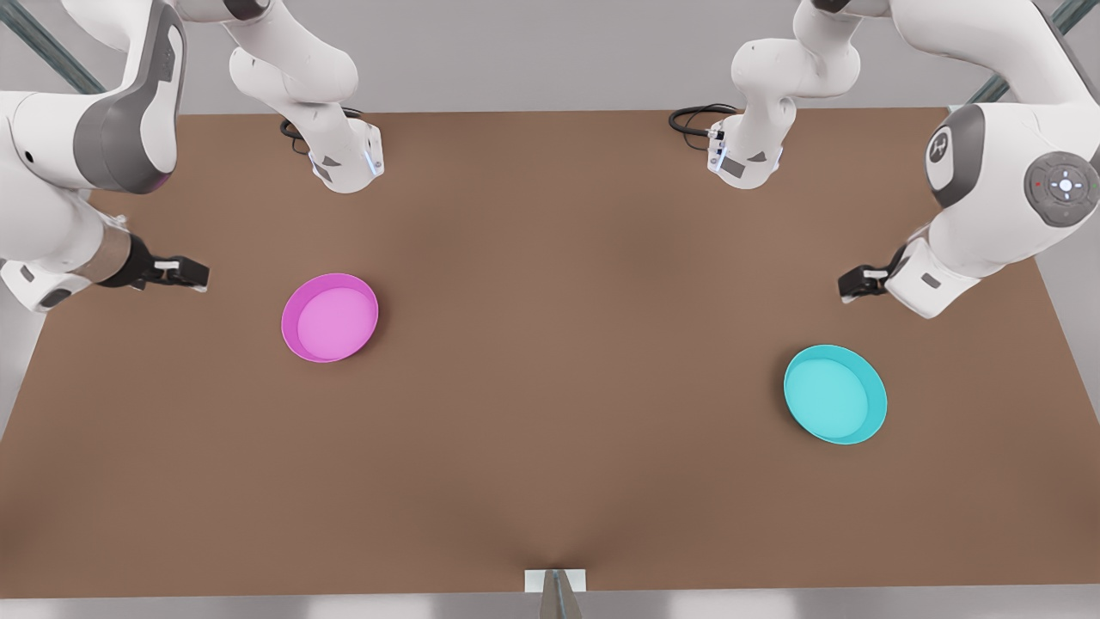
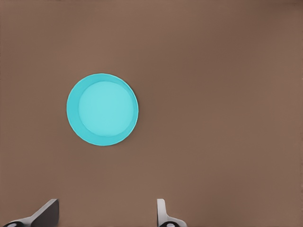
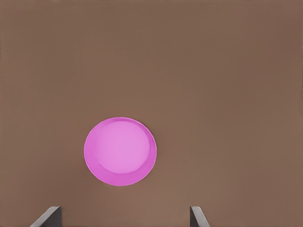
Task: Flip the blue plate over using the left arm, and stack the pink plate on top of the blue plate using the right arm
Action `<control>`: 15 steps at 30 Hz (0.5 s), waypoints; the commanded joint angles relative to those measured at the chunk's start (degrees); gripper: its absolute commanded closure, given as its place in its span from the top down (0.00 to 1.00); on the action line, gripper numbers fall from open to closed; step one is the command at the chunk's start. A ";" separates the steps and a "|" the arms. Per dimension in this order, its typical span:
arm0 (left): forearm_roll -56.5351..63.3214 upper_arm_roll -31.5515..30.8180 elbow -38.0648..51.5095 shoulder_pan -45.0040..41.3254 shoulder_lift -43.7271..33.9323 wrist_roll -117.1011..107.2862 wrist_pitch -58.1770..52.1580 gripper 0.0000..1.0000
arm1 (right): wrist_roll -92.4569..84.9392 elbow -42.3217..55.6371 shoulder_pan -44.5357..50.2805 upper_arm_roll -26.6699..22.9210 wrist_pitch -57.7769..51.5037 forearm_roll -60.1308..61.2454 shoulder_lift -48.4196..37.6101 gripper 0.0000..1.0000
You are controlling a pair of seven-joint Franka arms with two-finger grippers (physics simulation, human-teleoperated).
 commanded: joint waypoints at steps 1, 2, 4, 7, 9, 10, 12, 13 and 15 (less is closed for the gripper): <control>-0.02 0.23 0.04 0.08 -0.06 -2.08 2.78 1.00 | -0.03 0.04 0.18 0.01 2.96 0.01 -0.06 1.00; 0.07 0.23 0.04 0.17 -0.06 -1.99 2.87 1.00 | -0.12 0.04 0.18 0.01 2.96 0.01 0.03 1.00; -3.70 -0.30 0.04 8.86 6.26 -1.99 4.62 1.00 | -0.03 0.04 0.18 0.01 2.96 0.01 0.03 1.00; -6.87 -0.74 1.97 15.28 18.29 4.82 16.30 1.00 | -0.03 0.04 0.18 0.01 2.96 0.01 0.12 1.00; -13.46 -0.74 2.06 19.94 24.46 21.81 21.94 1.00 | -0.03 0.04 0.00 0.01 2.96 0.19 0.21 1.00; -13.73 -0.74 1.36 20.73 26.48 27.44 25.54 1.00 | -0.03 0.04 0.09 0.01 2.96 0.10 0.38 1.00; -16.89 -0.30 1.00 23.72 31.05 35.96 30.11 1.00 | 0.05 0.04 0.18 0.01 2.96 0.10 0.47 1.00; -18.12 -0.21 1.00 24.86 33.07 36.85 30.90 1.00 | -0.03 0.04 0.18 0.01 2.96 0.10 0.47 1.00; -19.62 -0.12 0.92 25.39 34.74 36.85 31.08 1.00 | -0.03 -0.04 0.18 0.01 2.96 0.10 0.56 1.00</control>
